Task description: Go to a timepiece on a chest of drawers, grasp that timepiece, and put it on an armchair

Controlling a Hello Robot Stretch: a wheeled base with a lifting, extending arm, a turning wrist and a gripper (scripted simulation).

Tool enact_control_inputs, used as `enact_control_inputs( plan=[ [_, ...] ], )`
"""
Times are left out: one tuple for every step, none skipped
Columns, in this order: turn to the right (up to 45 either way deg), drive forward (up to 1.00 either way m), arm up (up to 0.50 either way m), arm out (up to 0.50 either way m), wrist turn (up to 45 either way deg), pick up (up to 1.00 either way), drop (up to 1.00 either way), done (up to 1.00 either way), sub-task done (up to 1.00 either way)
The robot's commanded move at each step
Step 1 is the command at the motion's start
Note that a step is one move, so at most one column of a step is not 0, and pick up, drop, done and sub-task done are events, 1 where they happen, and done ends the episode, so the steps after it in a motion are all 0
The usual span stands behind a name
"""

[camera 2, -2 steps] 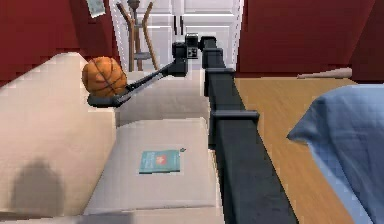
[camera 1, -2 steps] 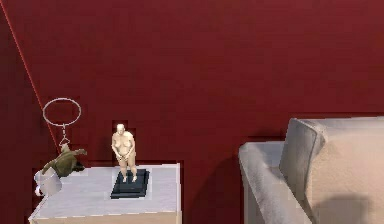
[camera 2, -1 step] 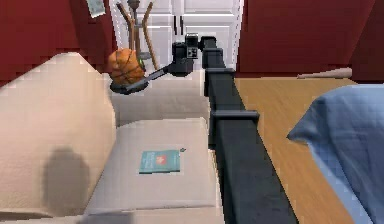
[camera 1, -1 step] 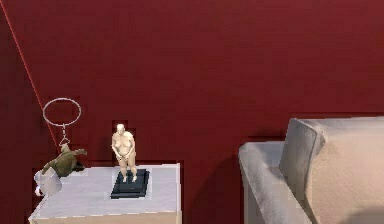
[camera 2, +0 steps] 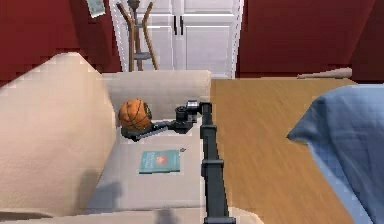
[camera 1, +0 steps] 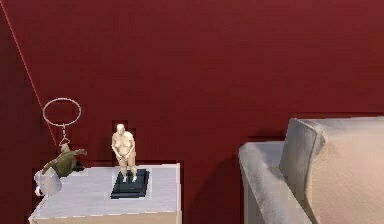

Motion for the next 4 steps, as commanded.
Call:
enact_control_inputs(
  plan=[
    [0.0, 0.0, -0.32, 0.0, 0.0, 0.0, 0.0, 0.0, 0.0],
    [0.0, 0.0, 0.0, 0.0, 0.0, 0.0, 1.0, 0.0, 0.0],
    [0.0, 0.0, 0.1, 0.0, 0.0, 0.0, 0.0, 0.0, 0.0],
    [0.0, 0.0, 0.0, -0.08, 0.0, 0.0, 0.0, 0.0, 0.0]
  ],
)
